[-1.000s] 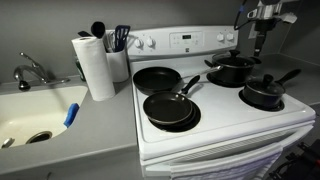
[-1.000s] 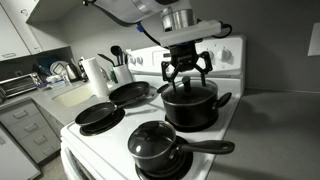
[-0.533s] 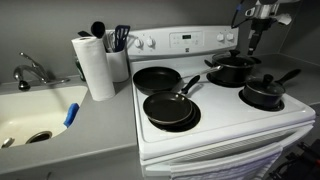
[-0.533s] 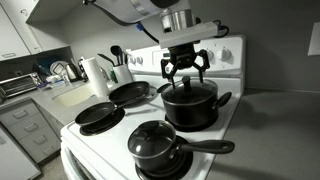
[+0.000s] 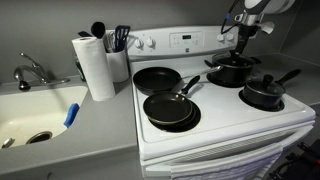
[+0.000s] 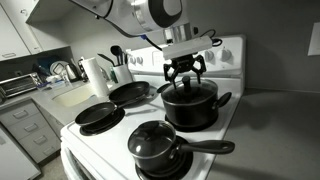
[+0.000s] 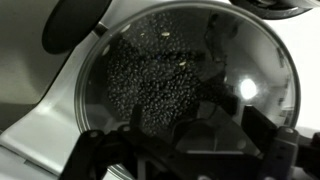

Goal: Uncover the pot and put it on the stove

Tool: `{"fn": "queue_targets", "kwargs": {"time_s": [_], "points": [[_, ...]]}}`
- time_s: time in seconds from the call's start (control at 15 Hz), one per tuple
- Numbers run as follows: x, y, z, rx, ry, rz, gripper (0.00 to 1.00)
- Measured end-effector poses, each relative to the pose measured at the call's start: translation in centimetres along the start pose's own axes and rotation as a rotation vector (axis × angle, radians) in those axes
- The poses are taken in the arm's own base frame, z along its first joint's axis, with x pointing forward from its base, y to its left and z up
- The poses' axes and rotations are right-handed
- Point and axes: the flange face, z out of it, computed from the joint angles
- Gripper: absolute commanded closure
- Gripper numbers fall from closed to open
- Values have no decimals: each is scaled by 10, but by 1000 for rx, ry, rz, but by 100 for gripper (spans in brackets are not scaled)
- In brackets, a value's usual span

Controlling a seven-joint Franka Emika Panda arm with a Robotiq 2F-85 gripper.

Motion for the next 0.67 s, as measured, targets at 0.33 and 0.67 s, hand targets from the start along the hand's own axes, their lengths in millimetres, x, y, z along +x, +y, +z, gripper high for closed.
{"fn": "queue_targets", "kwargs": {"time_s": [0.33, 0.67], "points": [[22, 8, 6, -1, 35, 44, 0], [37, -3, 5, 94, 84, 240, 0]]}}
